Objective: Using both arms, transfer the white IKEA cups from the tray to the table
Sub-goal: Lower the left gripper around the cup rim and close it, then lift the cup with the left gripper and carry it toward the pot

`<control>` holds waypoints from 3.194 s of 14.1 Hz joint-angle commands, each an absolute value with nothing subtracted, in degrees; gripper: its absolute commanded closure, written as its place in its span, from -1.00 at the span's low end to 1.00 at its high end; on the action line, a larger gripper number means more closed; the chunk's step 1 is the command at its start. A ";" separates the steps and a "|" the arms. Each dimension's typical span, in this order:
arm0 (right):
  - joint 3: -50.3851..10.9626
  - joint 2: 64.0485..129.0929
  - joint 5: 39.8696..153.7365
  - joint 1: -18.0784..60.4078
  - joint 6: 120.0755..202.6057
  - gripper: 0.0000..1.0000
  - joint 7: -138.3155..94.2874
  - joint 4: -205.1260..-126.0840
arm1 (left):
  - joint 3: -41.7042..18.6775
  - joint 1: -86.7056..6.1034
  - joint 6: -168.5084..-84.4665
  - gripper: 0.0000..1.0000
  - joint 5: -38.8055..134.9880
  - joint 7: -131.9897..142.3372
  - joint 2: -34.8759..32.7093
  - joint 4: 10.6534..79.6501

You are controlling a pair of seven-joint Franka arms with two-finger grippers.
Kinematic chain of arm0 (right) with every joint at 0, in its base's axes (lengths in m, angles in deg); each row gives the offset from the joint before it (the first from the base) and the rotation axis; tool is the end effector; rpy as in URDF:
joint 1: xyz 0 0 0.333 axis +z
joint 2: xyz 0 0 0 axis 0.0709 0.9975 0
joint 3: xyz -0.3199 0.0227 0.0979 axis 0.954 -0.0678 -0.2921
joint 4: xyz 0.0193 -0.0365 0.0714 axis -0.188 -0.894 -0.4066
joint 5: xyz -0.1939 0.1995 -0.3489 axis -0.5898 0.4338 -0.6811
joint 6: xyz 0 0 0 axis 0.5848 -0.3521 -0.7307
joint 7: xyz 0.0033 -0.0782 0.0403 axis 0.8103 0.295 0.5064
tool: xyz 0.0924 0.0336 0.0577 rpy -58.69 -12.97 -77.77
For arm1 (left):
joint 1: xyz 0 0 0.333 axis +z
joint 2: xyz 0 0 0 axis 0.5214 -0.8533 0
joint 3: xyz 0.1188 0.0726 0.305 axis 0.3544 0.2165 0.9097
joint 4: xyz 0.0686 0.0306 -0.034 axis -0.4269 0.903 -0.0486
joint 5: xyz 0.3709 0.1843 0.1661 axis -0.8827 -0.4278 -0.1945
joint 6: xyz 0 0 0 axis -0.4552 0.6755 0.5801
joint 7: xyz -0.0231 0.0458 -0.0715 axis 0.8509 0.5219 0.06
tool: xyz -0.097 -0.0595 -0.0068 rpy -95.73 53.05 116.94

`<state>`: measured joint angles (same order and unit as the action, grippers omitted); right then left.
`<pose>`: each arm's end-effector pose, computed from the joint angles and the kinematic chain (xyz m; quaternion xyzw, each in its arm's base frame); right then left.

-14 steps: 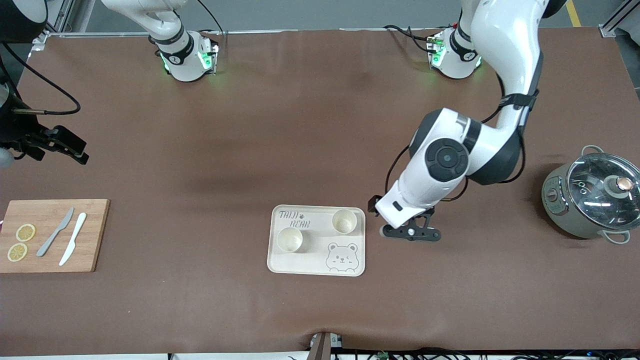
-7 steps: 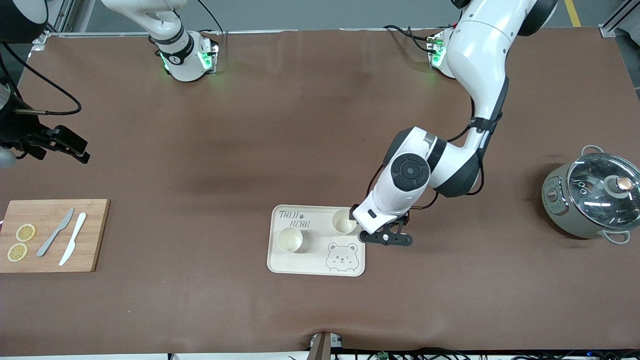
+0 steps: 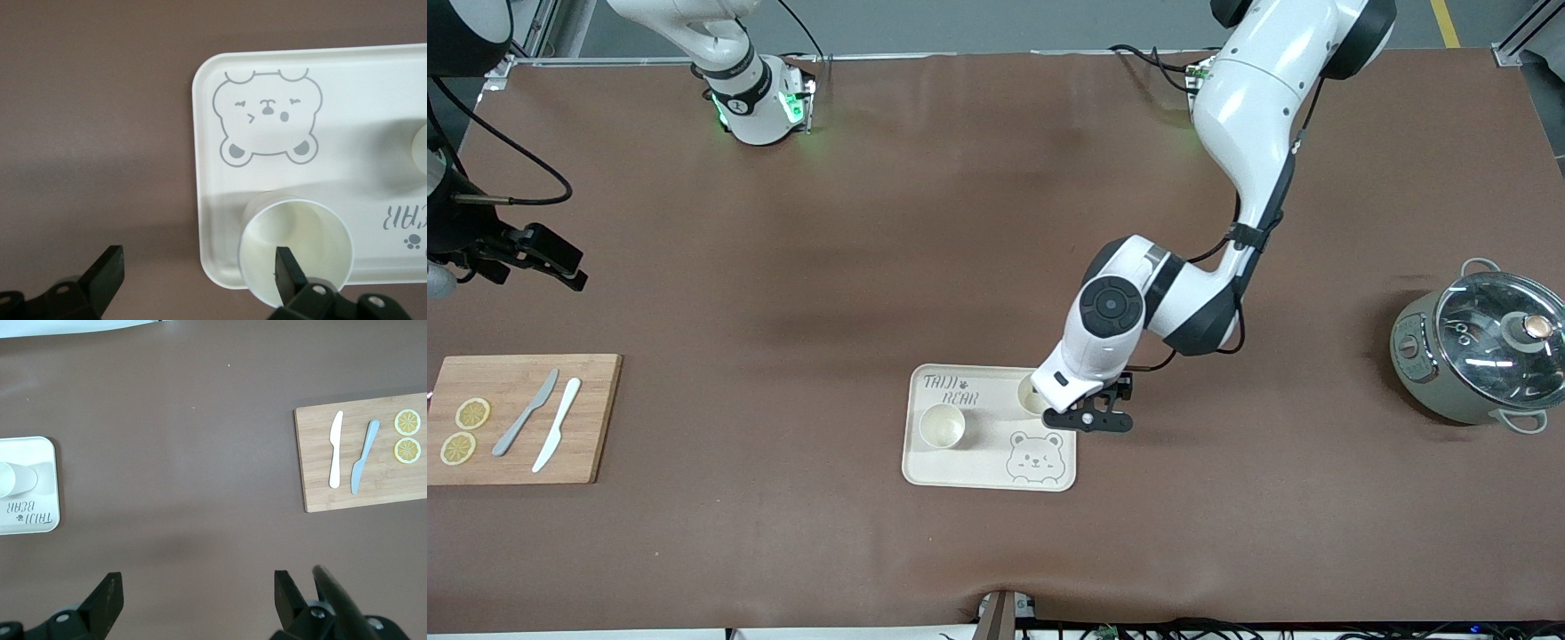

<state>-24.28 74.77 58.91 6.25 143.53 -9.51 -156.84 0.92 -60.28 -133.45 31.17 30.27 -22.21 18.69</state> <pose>0.6325 0.0128 0.6302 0.9973 -0.0530 0.0511 0.0046 0.6877 -0.4436 0.2508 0.9980 -0.0462 0.0437 0.0015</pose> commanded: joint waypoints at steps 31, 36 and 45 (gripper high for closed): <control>-24.19 75.30 58.99 6.62 143.98 -1.00 -8.98 -157.20 | 1.45 -62.80 -141.34 1.00 26.71 39.42 -27.49 17.60; -24.19 75.30 58.99 6.62 143.98 -1.00 -8.98 -157.20 | 1.36 -61.75 -140.72 1.00 26.53 38.80 -25.39 18.03; -24.19 75.39 58.99 6.70 143.98 -1.00 -8.98 -157.20 | -8.81 -43.59 -139.23 1.00 30.93 21.16 -2.73 39.64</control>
